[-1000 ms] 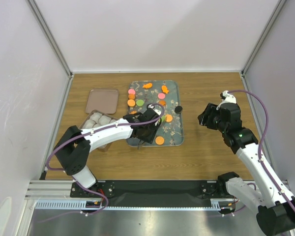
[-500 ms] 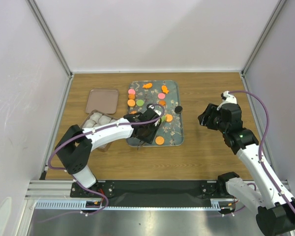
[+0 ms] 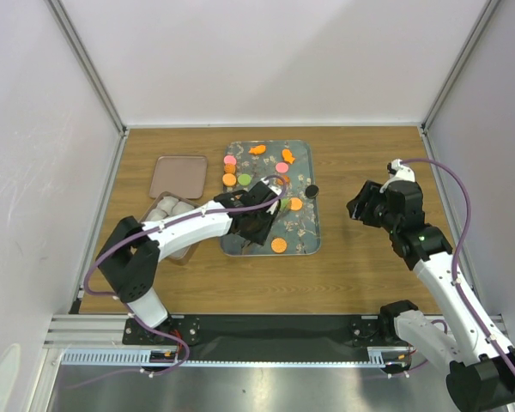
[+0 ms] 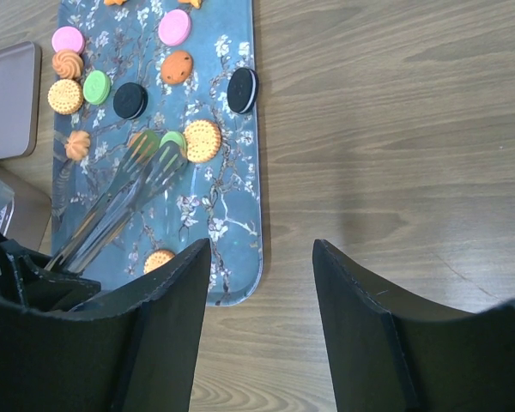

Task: Pack the cookies

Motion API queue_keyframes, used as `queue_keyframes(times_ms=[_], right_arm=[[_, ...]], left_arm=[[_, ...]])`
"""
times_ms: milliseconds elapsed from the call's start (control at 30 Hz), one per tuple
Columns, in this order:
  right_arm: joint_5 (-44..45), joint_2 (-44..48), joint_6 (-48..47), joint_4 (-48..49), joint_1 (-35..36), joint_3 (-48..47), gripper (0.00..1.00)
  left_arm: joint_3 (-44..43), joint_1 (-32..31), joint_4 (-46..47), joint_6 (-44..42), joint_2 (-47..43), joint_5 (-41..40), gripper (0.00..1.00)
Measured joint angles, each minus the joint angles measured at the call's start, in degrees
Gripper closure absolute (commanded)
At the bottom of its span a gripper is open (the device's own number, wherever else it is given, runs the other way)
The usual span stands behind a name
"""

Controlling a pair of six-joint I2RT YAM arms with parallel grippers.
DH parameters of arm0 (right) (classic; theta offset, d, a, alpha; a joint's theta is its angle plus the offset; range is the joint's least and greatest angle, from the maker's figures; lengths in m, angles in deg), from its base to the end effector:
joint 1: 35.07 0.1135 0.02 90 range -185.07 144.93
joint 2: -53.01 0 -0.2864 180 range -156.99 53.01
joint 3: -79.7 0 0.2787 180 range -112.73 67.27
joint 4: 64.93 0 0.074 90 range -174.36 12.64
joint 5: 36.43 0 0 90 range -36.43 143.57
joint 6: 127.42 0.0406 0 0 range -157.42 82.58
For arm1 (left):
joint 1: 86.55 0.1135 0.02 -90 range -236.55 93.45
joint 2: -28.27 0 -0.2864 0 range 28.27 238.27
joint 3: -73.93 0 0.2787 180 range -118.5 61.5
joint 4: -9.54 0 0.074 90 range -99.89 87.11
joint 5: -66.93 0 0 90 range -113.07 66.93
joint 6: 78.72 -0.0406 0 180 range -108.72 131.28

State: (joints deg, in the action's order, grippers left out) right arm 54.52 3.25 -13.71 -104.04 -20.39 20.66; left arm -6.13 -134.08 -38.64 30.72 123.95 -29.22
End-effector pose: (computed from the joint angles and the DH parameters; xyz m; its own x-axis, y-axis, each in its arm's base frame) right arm 0.2028 0.0524 0.3201 -0.5369 0.2750 -0.7976 -0.0258 0.9396 0.3413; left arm 0.2512 -0.2680 0.2208 -0.8048 0.3891 -0.4483 0.4598 0.8862 -0.0563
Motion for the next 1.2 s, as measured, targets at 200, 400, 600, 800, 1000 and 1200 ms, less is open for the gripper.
queue_keyframes(times_ms=[200, 400, 600, 800, 1000, 1200], right_arm=[[0.00, 0.07, 0.02, 0.07, -0.09, 0.44, 0.43], [-0.63, 0.07, 0.02, 0.11, -0.20, 0.44, 0.43], [-1.95, 0.07, 0.02, 0.26, -0.22, 0.44, 0.43], [-3.41, -0.07, 0.02, 0.57, -0.26, 0.44, 0.43], [-5.31, -0.81, 0.07, 1.44, -0.31, 0.44, 0.43], [-7.08, -2.03, 0.09, 1.92, -0.31, 0.57, 0.43]], left_arm=[[0.04, 0.04, -1.88, -0.02, -3.30, 0.39, 0.59], [1.16, 0.04, -2.62, 0.00, -9.60, 0.35, 0.59], [3.72, 0.04, -5.25, 0.72, -15.43, -1.64, 0.57], [5.35, 1.44, -9.75, 2.62, -22.21, -5.29, 0.57], [7.28, 10.82, -13.73, 3.17, -28.83, -6.16, 0.56], [8.76, 21.42, -15.76, 3.69, -31.58, -5.55, 0.57]])
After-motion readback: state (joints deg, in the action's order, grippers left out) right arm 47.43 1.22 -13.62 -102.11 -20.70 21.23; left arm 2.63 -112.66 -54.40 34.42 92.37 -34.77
